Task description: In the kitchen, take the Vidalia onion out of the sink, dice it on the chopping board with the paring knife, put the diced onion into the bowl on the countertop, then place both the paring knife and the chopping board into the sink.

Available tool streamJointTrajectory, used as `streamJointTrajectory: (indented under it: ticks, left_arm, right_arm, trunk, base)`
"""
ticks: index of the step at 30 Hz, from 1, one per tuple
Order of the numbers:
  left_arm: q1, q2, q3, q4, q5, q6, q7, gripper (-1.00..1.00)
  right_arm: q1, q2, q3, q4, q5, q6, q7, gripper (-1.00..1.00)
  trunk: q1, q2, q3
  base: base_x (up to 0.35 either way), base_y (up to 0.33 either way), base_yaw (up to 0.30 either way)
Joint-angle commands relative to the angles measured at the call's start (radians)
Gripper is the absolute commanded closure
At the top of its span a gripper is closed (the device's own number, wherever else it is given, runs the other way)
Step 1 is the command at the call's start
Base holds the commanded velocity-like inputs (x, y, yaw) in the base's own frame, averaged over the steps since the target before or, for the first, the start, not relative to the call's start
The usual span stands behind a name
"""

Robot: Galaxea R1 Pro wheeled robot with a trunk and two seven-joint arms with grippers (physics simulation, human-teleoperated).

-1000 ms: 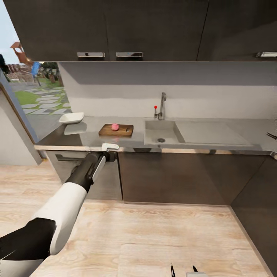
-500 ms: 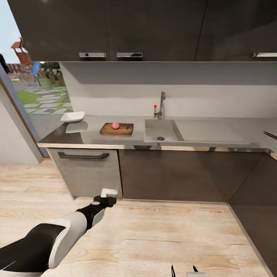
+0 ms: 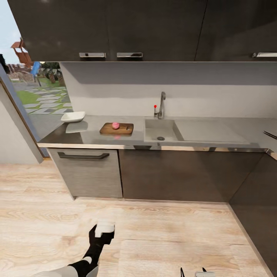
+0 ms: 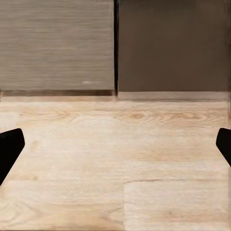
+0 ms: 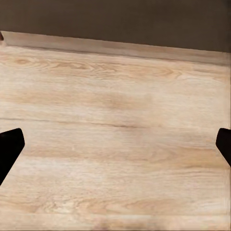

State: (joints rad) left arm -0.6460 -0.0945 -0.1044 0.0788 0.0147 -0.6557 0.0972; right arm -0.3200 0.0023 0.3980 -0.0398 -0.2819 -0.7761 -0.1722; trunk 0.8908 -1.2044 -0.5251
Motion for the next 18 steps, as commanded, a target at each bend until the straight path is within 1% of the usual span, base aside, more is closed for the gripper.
streamJointTrajectory:
  ticks: [1, 2, 3, 4, 7, 8, 9, 12, 14, 18]
  left_arm:
    - [0.015, 0.0, -0.009, 0.004, 0.001, -0.033, 0.009, -1.0]
    - [0.057, 0.002, -0.008, 0.005, 0.001, -0.106, 0.019, -1.0]
    - [0.083, 0.005, -0.008, 0.005, 0.001, -0.15, 0.034, -1.0]
    - [0.131, 0.01, -0.009, 0.005, 0.001, -0.22, 0.072, -1.0]
    - [0.18, 0.015, -0.008, 0.005, 0.0, -0.287, 0.112, -1.0]
    - [0.191, 0.025, -0.008, 0.005, 0.0, -0.301, 0.119, -1.0]
    - [0.199, 0.03, -0.009, 0.006, -0.001, -0.307, 0.122, -1.0]
    - [0.224, 0.038, -0.008, 0.006, -0.001, -0.314, 0.126, -1.0]
    - [0.233, 0.04, -0.009, 0.005, -0.001, -0.312, 0.126, -1.0]
    - [0.236, 0.038, -0.009, 0.004, -0.001, -0.305, 0.129, -1.0]
  right_arm:
    - [-0.001, -0.001, 0.009, -0.006, -0.006, 0.002, -0.004, -1.0]
    - [-0.001, -0.003, 0.009, -0.03, -0.005, 0.011, -0.005, -1.0]
    - [-0.001, -0.006, 0.009, -0.052, -0.004, 0.016, -0.006, -1.0]
    - [-0.001, -0.013, 0.009, -0.102, -0.002, 0.029, -0.008, -1.0]
    - [-0.001, -0.037, 0.009, -0.169, -0.002, 0.074, -0.004, -1.0]
    - [-0.001, -0.05, 0.009, -0.184, -0.004, 0.085, -0.002, -1.0]
    - [-0.001, -0.056, 0.009, -0.189, -0.004, 0.086, 0.0, -1.0]
    - [-0.001, -0.066, 0.01, -0.195, -0.005, 0.081, 0.001, -1.0]
    - [-0.001, -0.074, 0.011, -0.193, -0.004, 0.078, 0.002, -1.0]
    - [-0.001, -0.077, 0.011, -0.191, -0.004, 0.075, 0.0, -1.0]
  trunk:
    - [0.0, -0.001, -0.001]
    - [0.0, -0.001, -0.001]
    - [0.0, -0.001, -0.001]
    - [0.0, -0.001, -0.001]
    - [0.0, -0.001, -0.001]
    - [0.0, -0.001, -0.001]
    - [0.0, -0.001, -0.001]
    - [0.0, -0.001, -0.001]
    - [0.0, -0.001, -0.001]
    - [0.0, -0.001, -0.001]
  base:
    - [0.0, 0.0, 0.0]
    - [0.0, 0.0, 0.0]
    - [0.0, 0.0, 0.0]
    - [0.0, 0.0, 0.0]
    - [0.0, 0.0, 0.0]
    - [0.0, 0.0, 0.0]
    - [0.0, 0.0, 0.0]
    - [0.0, 0.0, 0.0]
    - [0.0, 0.0, 0.0]
    - [0.0, 0.0, 0.0]
